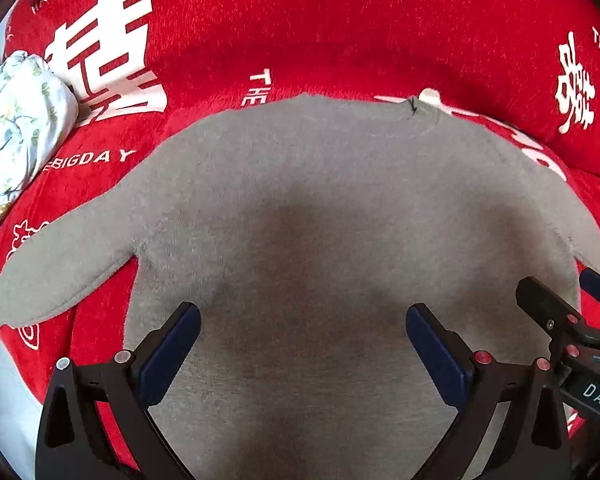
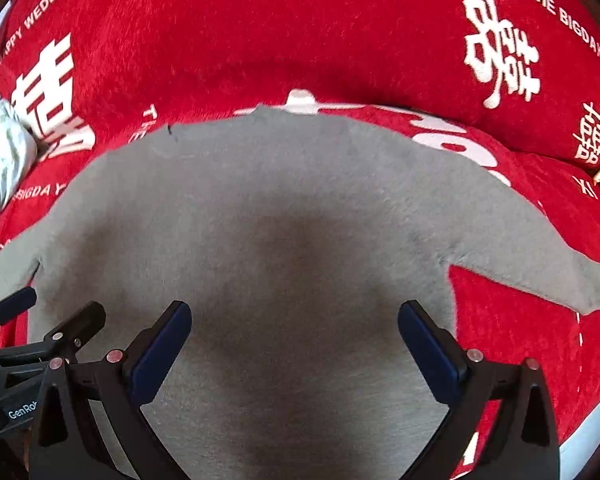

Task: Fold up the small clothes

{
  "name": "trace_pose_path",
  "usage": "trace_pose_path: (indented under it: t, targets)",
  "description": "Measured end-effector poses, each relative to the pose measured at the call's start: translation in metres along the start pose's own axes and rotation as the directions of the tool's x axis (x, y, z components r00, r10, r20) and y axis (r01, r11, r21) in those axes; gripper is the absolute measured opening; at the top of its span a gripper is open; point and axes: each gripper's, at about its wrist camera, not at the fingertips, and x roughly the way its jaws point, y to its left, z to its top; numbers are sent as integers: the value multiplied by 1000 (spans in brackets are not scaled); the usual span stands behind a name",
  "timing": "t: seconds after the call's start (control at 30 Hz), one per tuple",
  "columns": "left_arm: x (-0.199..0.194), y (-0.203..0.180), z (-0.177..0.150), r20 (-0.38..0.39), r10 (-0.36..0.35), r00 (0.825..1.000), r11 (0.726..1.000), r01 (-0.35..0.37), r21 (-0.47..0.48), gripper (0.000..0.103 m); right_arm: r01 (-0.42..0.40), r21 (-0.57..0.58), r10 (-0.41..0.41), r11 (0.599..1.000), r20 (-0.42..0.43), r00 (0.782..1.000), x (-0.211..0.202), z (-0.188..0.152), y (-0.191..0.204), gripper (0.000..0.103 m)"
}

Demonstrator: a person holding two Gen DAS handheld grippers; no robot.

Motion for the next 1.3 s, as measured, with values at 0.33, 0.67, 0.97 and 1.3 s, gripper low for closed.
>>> trace_pose_path:
  t: [0.33,0.67,0.97,1.3]
  targets:
    - [-12,-15,8,40,14,999,1000,-14,-2,103,0,33,-2,999,47,999,-14,7,-20,103]
    - [-16,-40,14,34,35,999,998,-36,44,103,45,54,-50,998,80,996,-17,8,-40,103]
    - [-16,-63,20,33,64,997,996,-67,63,103,68,60,-75,996,116,990,-23,11,-57,103]
    - [-15,-101,32,23,66,998,994,-67,84,103,105,141,-125,984,141,982,-37,15,-105,103]
